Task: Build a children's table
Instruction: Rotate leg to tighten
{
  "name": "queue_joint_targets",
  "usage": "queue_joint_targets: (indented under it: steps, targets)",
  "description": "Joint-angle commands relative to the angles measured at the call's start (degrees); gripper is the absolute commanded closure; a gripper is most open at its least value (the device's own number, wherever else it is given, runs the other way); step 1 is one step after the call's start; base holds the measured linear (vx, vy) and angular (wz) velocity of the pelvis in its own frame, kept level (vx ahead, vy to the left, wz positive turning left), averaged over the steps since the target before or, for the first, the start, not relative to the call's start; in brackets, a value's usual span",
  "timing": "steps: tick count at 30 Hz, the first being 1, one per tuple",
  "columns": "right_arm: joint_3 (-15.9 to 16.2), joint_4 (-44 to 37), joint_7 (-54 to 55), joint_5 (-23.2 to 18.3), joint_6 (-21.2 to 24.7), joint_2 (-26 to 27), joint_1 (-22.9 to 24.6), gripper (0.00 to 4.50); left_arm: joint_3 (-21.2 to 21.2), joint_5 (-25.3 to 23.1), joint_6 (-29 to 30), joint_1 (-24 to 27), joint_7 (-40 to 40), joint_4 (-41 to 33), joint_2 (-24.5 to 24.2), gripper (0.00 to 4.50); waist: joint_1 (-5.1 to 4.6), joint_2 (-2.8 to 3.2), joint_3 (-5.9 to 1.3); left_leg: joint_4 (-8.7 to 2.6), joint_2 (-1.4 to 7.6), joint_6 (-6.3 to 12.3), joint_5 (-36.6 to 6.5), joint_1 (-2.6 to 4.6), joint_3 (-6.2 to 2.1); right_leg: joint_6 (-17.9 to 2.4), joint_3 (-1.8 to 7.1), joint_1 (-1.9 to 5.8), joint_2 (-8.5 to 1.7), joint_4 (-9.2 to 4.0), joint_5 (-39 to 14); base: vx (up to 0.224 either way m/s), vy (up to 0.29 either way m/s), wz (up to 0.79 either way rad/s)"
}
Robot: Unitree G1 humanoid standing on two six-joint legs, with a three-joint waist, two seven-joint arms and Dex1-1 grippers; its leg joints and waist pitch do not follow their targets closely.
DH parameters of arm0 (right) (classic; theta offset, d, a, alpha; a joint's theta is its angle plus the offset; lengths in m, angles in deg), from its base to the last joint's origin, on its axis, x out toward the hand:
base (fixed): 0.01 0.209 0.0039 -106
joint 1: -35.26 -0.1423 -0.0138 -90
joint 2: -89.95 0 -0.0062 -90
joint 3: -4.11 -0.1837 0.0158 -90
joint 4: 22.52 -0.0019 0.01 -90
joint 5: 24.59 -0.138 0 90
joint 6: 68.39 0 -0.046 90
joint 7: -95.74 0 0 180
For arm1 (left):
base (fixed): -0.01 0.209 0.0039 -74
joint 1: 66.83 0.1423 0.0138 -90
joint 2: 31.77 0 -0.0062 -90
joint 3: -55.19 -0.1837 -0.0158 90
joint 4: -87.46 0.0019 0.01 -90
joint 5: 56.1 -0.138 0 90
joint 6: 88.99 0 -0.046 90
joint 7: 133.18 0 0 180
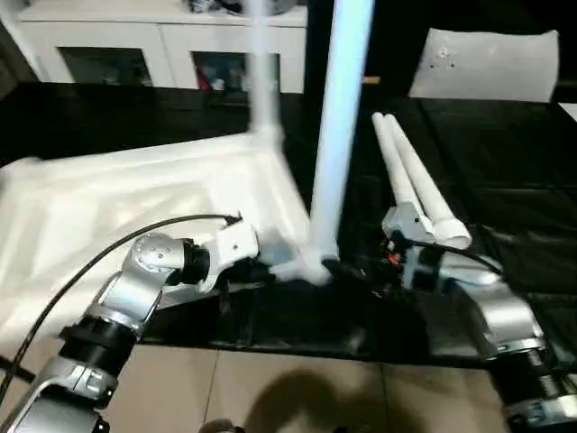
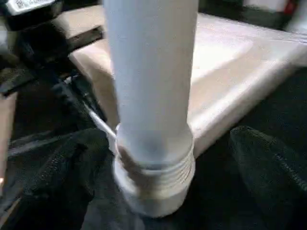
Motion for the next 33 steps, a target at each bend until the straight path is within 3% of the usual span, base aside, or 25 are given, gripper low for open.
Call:
queue_joint_targets:
  steps: [1, 6, 9, 14, 27, 33]
  targets:
    - [1.04, 0.45, -3.89, -0.09, -0.49, -1.11, -1.65, 0.04, -1.71, 0.29, -2.96, -2.12, 4.13, 0.18, -0.48, 4.50, -0.18, 0.15, -3.76, -3.83, 1.07, 2.90, -12.66, 0.62, 0.21, -11.83, 2.30, 3.50, -2.90, -3.72, -12.37, 0.000, 0.000, 0.00]
    - [5.18, 2.01, -10.85, 0.99, -2.59, -3.21, -3.60, 0.04, -4.15, 0.35, -7.78, -4.53, 9.99, 3.29, -1.75, 4.50, 0.05, -0.46, -3.87, -3.59, 0.95, 3.17, -11.49, 0.45, 0.21, -11.12, 2.30, 3.47, -3.07, -3.71, -13.99, 0.000, 0.000, 0.00]
    - [6.18, 2.55, -12.55, 1.23, -3.01, -3.04, -4.19, 0.04, -4.90, -0.29, -9.50, -5.28, 11.09, 4.42, -1.94, 4.50, 0.18, -0.59, -3.97, -3.45, 0.99, 3.37, -9.99, 0.19, 0.20, -11.35, 2.34, 3.44, -3.01, -3.34, -12.25, 0.000, 0.000, 0.00]
    - [8.64, 3.40, -16.04, 1.21, -3.50, -2.25, -5.33, 0.04, -5.88, -0.91, -13.60, -7.22, 13.30, 8.61, -1.48, 4.50, 0.26, -0.54, -3.85, -3.51, 0.96, 3.23, -11.31, 0.28, 0.20, -10.90, 2.25, 3.31, -3.01, -3.61, -14.60, 0.000, 0.000, 0.00]
    - [8.90, 4.47, -16.85, -0.81, -0.53, -0.38, -5.25, 1.08, -6.20, -0.59, -15.99, -8.65, 14.48, 11.79, -0.87, 4.50, 0.73, -0.12, -3.92, -3.60, 1.05, 2.49, -11.77, 0.41, 0.18, -11.12, 2.25, 3.25, -2.96, -3.59, -14.10, 0.000, 0.000, 0.00]
    - [8.83, 4.48, -16.94, -1.07, -0.22, -0.36, -5.25, 1.08, -6.13, -0.47, -16.01, -8.70, 14.62, 11.97, -0.83, 4.50, 0.95, -0.18, -3.96, -3.65, 1.11, 2.01, -12.22, 0.46, 0.12, -11.05, 2.25, 3.33, -3.08, -3.57, -14.43, 0.000, 0.000, 0.00]
